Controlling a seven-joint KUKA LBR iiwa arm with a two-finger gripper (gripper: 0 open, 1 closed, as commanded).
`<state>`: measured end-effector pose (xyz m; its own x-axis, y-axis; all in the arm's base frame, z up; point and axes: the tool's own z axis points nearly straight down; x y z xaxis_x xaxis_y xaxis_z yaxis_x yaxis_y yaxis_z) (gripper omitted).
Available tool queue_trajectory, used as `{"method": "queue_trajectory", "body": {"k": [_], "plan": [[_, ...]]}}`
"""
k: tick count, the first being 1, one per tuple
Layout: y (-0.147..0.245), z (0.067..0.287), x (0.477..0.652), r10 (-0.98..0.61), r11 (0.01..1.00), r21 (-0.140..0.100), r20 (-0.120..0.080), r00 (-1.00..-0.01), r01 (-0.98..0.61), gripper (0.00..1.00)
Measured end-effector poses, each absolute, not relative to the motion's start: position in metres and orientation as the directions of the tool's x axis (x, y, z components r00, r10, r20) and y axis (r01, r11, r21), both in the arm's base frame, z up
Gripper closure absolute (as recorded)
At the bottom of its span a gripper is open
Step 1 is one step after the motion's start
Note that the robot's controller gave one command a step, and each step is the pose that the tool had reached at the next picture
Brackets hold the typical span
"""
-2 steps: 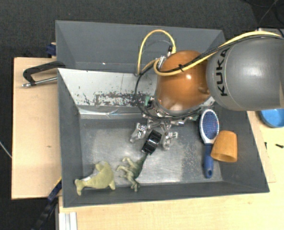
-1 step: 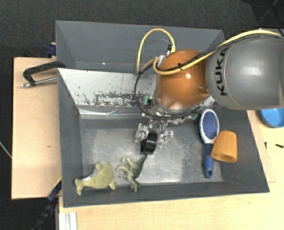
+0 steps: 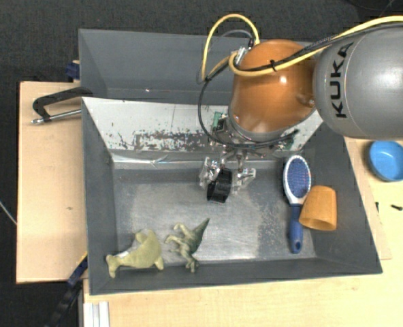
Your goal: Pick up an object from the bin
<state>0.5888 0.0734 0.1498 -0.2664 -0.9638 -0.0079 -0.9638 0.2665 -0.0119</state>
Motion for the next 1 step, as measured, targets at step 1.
{"method": "queue_trajectory", "body": {"k": [1], "plan": [[0.0749,0.1543,0.5899,-0.963,0.270,-0.005,-0.006,-0.270,-0.963,1.00]]}}
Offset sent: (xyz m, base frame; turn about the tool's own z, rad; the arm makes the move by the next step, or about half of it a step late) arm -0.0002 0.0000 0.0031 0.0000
